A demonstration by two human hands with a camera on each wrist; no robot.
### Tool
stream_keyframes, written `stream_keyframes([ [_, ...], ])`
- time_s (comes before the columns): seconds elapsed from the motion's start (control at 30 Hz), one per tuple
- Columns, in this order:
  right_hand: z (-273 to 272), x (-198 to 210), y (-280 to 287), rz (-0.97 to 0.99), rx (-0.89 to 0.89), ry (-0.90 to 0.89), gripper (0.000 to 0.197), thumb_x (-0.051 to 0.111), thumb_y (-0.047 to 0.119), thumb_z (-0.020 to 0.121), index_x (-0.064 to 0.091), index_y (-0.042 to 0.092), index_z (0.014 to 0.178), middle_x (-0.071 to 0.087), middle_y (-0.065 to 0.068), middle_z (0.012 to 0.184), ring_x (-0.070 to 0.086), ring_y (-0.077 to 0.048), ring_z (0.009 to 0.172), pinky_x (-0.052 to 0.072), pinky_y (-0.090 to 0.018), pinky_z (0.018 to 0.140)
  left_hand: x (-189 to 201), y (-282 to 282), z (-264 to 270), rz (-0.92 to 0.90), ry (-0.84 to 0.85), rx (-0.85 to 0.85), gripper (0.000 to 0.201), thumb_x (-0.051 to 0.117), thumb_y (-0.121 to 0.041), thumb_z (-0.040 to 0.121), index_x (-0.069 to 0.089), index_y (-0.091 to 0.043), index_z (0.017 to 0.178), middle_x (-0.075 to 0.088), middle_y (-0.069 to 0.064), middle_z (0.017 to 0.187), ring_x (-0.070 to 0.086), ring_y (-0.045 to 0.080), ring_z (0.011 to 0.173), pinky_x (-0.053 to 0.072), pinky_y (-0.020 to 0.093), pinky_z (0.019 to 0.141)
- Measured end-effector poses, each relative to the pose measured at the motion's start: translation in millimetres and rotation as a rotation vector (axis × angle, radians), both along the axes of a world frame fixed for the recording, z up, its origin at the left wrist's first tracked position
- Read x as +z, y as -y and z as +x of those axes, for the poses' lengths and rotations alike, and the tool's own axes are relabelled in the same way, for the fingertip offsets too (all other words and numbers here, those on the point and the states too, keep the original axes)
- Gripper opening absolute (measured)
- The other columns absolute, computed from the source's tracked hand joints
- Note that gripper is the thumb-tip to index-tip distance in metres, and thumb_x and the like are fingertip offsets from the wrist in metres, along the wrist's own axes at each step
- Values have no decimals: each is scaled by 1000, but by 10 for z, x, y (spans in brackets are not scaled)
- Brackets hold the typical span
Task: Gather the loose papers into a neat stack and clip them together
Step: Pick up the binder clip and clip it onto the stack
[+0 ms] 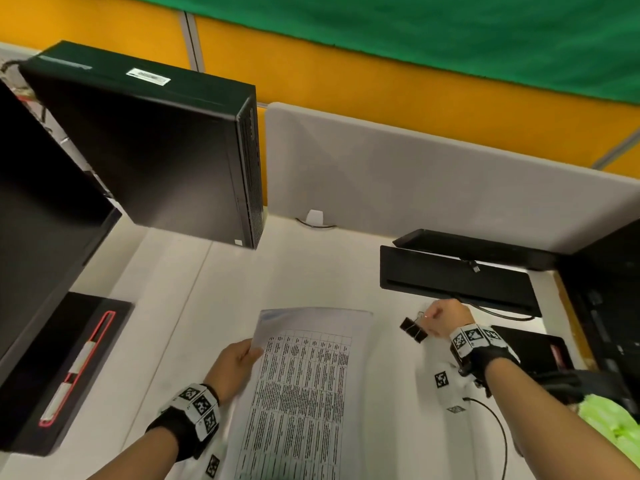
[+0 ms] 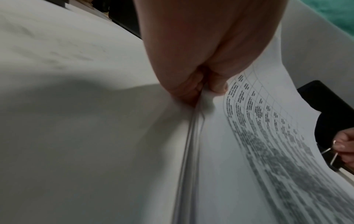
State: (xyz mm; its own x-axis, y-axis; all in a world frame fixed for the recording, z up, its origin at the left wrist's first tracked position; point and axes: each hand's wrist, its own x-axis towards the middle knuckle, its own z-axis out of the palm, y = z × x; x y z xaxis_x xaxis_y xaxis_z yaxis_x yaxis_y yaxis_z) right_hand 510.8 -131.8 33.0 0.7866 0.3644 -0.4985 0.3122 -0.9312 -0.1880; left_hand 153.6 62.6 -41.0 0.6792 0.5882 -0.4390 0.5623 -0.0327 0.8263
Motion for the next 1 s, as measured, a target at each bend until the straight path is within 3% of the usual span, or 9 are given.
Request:
stream_keyframes([
  [0.17,-140,58,76,157,25,-148,15,71,23,79,61,16,69,69,-11,94,64,-28,93,52,-39,83,-2,80,-99,56,18,21,31,46,-22,96,45,-13,66,48,2,63,41,14,59,31,27,57],
  [0.23,-206,105,73,207,48,-152,20,70,21,80,56,16,65,70,-12,94,66,-27,95,52,-40,86,12,81,-105,56,17,12,31,45,-21,97,44,-12,66,48,1,62,40,13,57,30,26,55],
  [0.37,-318,162,31,324,68,-160,25,72,23,80,52,14,68,67,-15,91,65,-25,90,51,-37,82,16,48,-91,52,3,-8,31,45,-27,96,47,-12,68,46,-1,60,37,9,51,29,23,52],
  [0.47,-380,236,-18,376,66,-138,28,70,27,82,47,14,72,56,-4,78,56,-19,74,46,-29,70,44,43,-69,35,3,2,33,45,-28,96,50,-14,66,49,-6,51,38,1,42,31,21,49],
  [0.53,-416,282,-58,428,31,-176,25,69,28,83,48,16,89,57,-5,84,61,-24,83,47,-29,74,43,34,-63,38,-11,-2,33,45,-28,96,50,-14,67,51,-5,54,40,2,46,33,23,51],
  [0.6,-440,328,-101,455,-23,-297,43,69,26,84,43,17,117,61,-11,93,65,-28,97,52,-32,83,28,18,-65,43,-30,-19,31,44,-27,97,51,-13,70,54,-1,63,44,10,54,35,25,54],
  [0.67,-451,343,-151,412,5,-338,53,67,24,85,42,15,131,62,-19,103,64,-30,102,54,-34,89,13,9,-68,42,-45,-22,30,43,-27,97,53,-13,71,56,2,67,46,14,59,36,25,56],
  [0.9,-575,395,-360,276,178,-107,47,78,19,74,58,13,116,61,-2,112,61,-17,100,51,-28,87,-23,18,-79,28,-49,5,35,44,-26,96,58,3,83,61,7,72,50,15,64,39,27,61],
  [1.0,-662,482,-455,264,262,-11,44,79,19,72,60,14,110,59,0,106,60,-15,94,49,-22,79,-13,31,-76,33,-44,11,35,44,-26,96,59,3,83,67,19,77,53,17,65,41,28,62],
])
